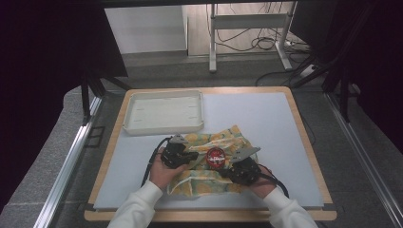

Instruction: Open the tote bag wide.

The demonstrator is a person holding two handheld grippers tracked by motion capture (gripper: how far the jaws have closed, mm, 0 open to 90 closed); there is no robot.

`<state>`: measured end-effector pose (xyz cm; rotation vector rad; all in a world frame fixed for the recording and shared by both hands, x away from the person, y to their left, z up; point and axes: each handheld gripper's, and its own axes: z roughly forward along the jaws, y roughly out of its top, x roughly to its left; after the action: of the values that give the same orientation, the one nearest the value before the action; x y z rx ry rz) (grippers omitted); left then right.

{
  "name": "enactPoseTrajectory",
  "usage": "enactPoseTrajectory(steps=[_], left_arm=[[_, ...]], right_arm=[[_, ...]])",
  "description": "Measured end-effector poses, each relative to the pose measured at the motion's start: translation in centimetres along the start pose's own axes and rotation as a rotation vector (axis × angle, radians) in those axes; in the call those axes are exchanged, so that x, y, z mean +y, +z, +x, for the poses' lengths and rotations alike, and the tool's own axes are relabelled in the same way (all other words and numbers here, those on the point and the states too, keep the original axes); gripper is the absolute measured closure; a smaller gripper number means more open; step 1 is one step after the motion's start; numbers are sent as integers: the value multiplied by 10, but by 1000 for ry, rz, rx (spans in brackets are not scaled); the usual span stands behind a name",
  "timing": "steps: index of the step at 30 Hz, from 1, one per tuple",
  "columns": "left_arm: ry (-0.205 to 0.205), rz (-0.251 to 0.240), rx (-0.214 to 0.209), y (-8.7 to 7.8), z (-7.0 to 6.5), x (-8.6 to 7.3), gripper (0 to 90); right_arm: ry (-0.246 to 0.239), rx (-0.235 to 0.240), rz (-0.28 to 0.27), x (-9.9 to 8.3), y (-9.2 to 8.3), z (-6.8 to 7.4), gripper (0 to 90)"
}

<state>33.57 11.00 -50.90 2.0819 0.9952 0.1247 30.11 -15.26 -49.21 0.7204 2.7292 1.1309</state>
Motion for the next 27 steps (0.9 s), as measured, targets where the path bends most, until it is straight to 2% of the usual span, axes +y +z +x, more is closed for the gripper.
enactPoseTrajectory(steps=[3,7,17,22,27], left_arm=[[-2,9,2,4,2,-1,900],[2,13,2,7,1,-1,900],[-7,38,3,17,4,-4,900],[-14,67,10,22,7,-6,900],[-31,74,8,27,7,-7,900]], right_arm=[[8,1,26,-5,7,0,892],[26,16,35,-12,10,0,893],[13,27,83,-29,16,17,893],[25,36,74,-33,15,19,893],[9,24,82,-31,15,19,893]])
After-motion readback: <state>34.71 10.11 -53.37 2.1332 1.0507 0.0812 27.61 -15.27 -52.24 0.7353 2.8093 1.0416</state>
